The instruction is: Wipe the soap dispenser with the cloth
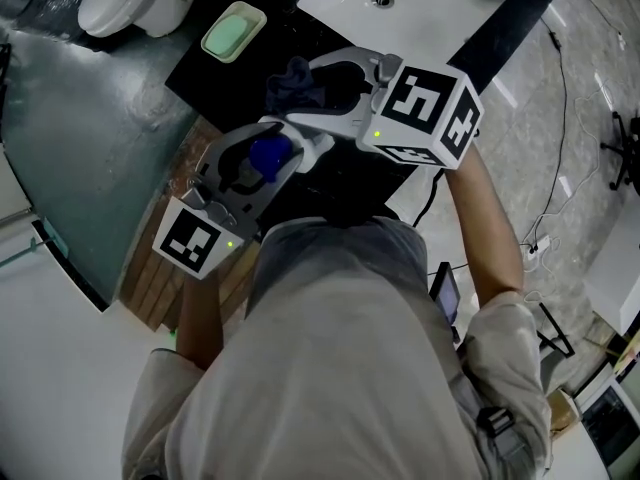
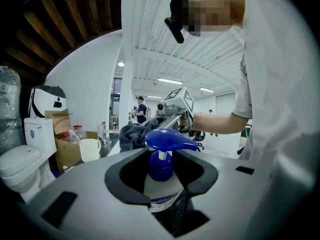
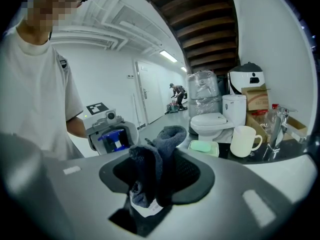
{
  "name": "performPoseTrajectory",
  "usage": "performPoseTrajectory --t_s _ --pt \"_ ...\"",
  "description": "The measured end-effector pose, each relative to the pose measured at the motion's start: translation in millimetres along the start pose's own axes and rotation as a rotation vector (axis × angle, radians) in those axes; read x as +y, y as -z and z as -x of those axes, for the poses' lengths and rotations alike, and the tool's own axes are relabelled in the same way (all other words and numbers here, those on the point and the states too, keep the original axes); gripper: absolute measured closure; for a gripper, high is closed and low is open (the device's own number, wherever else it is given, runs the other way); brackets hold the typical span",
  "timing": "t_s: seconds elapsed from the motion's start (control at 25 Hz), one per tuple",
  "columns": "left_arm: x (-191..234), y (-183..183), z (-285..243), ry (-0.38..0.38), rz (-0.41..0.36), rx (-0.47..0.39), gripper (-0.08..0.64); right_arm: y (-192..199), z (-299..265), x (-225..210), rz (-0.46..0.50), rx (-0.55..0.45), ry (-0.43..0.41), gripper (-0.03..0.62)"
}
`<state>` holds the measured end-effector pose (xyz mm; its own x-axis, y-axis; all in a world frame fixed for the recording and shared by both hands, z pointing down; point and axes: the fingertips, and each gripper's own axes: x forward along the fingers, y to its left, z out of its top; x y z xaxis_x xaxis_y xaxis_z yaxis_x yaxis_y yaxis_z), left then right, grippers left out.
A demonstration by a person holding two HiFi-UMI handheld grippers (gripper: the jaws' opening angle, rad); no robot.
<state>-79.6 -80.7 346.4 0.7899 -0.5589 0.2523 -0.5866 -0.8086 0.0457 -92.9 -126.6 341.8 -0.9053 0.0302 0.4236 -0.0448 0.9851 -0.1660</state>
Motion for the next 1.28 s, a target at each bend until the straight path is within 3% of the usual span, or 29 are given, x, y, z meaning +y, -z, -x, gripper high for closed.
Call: performPoseTrajectory --t_s 0.32,0.56,1.28 --pt "-1.2 -3.8 -4.9 0.003 -0.037 0.016 0.414 -3.6 6.7 -1.1 -0.035 -0.047 0.034 0.43" --pt "11.0 -8.9 -35.9 -0.037 -0.039 0.031 0.414 17.5 25.6 -35.1 -0.069 -0.037 0.137 0.43" --pt "18.1 -16.1 -39.5 -0.102 -0.002 -0.027 0.413 36.1 58.0 -60.9 -0.197 -0.124 0.267 0.43"
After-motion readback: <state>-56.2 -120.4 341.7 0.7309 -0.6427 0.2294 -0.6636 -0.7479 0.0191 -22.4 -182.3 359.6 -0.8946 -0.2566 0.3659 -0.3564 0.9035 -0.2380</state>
